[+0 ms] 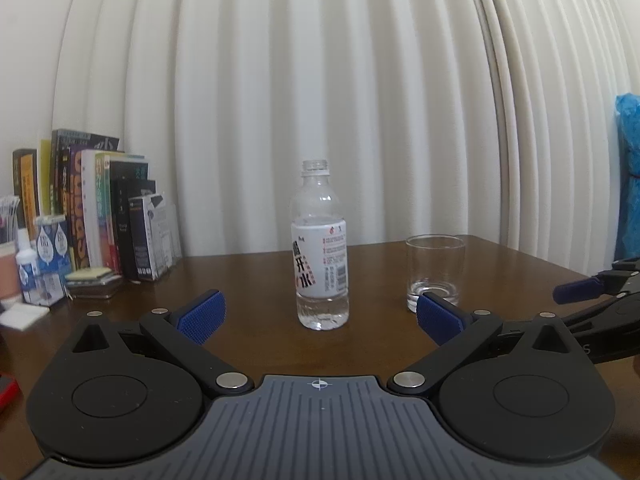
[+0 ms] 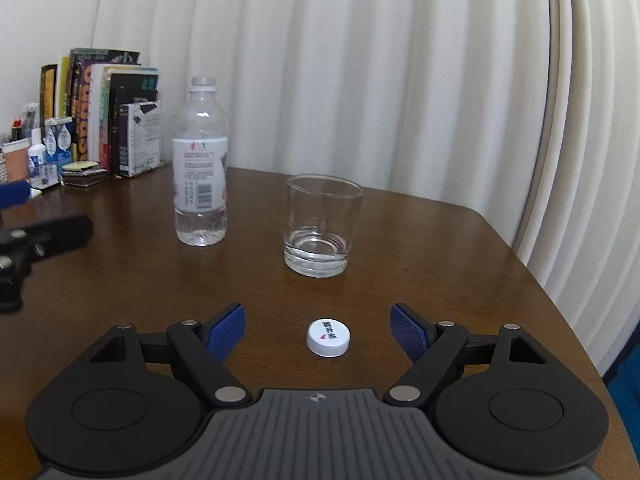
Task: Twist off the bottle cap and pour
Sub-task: 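Lower the right gripper around the white cap and close on it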
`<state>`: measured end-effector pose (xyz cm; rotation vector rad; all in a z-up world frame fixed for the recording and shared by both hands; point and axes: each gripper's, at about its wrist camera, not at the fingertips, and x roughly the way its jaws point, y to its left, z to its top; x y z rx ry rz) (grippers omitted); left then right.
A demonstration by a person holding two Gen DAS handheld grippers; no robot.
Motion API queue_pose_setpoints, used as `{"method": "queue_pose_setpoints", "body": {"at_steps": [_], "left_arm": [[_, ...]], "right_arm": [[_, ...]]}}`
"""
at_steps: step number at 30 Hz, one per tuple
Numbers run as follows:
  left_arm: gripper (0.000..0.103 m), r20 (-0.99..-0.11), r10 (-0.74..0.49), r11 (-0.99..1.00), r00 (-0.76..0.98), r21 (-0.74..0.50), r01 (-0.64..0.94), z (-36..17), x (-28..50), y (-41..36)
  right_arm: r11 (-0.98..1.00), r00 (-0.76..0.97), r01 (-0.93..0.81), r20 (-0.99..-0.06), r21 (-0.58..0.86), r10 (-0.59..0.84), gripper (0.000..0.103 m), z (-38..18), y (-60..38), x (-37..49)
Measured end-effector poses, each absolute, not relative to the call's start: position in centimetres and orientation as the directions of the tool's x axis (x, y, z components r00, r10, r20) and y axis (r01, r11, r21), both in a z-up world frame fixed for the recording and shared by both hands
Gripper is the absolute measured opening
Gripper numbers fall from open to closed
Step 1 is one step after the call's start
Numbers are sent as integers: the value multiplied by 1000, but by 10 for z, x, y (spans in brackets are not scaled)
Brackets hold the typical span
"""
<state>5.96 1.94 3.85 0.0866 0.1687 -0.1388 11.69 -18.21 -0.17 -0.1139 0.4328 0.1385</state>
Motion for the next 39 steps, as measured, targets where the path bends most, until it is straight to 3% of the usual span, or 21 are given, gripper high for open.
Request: {"method": "queue_pose_setpoints", "body": {"at_steps": [3,16,24,39], "left_arm": [[103,-174,-146,983,974,86,162,42,63,19],[103,-181,-170,975,969,109,192,46,79,15],[103,-193,-160,977,968,111,183,45,89,18],[103,-212,-160,976,964,114,187,40,102,15]], "right_arm": [[985,885,-154,-453,-71,106,71,-4,-184,127],[983,849,-168,-517,-72,107,71,-12,-185,145],[982,822,-182,-555,-51,124,63,-17,-182,161],[978,809,-206,-564,-13,163,55,-18,-187,164]]}}
